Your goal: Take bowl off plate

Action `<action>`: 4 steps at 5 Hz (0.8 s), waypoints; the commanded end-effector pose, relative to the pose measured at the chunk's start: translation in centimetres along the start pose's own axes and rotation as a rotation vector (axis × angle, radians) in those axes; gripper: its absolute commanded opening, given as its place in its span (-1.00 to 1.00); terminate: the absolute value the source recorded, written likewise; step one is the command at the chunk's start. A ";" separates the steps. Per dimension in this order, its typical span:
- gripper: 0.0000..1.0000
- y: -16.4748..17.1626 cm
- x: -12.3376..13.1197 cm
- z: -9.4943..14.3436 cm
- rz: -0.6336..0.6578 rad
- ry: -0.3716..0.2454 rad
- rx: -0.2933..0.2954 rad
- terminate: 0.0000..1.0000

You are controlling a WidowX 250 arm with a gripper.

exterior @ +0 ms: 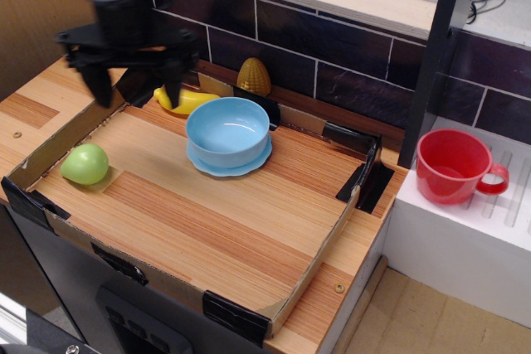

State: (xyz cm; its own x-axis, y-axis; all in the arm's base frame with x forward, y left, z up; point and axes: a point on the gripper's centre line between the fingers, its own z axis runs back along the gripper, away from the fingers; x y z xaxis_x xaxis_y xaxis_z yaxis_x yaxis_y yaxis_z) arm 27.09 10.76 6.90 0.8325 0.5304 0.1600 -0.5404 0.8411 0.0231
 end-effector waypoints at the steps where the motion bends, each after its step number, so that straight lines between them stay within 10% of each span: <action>1: 1.00 -5.3 1.0 0.1 0.042 -0.045 -0.066 -1.00; 4: 1.00 -10.5 -1.2 -1.8 0.002 -0.026 -0.080 -1.00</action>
State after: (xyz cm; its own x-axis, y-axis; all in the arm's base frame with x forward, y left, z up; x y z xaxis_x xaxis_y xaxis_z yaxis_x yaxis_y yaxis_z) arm 31.02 1.31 3.22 0.8339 0.5328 0.1440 -0.5341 0.8448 -0.0330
